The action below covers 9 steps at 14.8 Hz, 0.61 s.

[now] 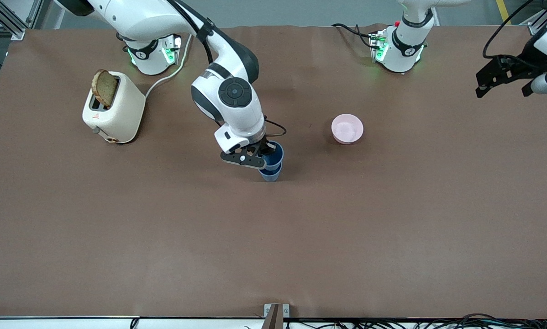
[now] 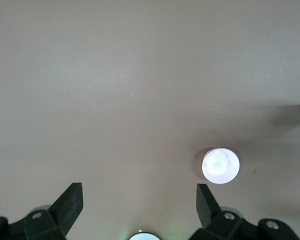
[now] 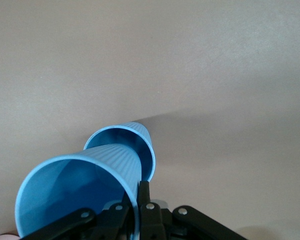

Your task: Stack blue cups with both arms

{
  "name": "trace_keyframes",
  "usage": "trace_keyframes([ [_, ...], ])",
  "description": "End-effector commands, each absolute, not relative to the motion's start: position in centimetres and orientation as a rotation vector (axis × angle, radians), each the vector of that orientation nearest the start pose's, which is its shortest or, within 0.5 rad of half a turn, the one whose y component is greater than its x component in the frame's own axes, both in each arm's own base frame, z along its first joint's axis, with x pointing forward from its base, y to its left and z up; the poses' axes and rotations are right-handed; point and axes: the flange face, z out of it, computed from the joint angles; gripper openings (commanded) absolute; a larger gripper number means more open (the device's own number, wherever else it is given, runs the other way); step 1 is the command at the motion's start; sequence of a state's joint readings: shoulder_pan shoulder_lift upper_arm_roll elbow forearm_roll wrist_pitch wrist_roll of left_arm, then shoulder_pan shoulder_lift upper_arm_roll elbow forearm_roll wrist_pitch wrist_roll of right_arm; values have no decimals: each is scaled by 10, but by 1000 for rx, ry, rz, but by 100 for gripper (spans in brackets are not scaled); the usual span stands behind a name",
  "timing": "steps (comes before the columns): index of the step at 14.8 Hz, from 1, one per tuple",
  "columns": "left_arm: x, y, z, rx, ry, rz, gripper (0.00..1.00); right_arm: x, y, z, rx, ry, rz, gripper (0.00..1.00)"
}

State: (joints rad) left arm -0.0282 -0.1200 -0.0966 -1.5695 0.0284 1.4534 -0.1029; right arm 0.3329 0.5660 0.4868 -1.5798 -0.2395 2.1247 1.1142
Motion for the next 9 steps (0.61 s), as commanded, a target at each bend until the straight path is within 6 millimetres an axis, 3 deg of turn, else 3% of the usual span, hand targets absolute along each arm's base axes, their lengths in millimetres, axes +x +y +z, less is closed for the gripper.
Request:
trace_keyframes([
  [1,481,-67,675,-3116,70,-23,100,516,466,332,-3069,375,-12,2],
  [3,482,-60,676,-3120,52,-27,100,515,466,332,-3070,375,-11,5],
  [5,483,-62,677,-3120,54,-37,100,515,466,332,-3070,379,-8,13],
  [6,484,-61,675,-3120,52,-32,100,515,466,332,-3071,380,-5,22],
  [7,486,-60,674,-3120,52,-27,100,514,468,332,-3071,375,-1,52],
  [8,487,-60,675,-3120,52,-29,100,512,469,332,-3072,372,-2,66],
  [9,488,-60,673,-3120,54,-20,100,510,471,331,-3077,363,3,68],
])
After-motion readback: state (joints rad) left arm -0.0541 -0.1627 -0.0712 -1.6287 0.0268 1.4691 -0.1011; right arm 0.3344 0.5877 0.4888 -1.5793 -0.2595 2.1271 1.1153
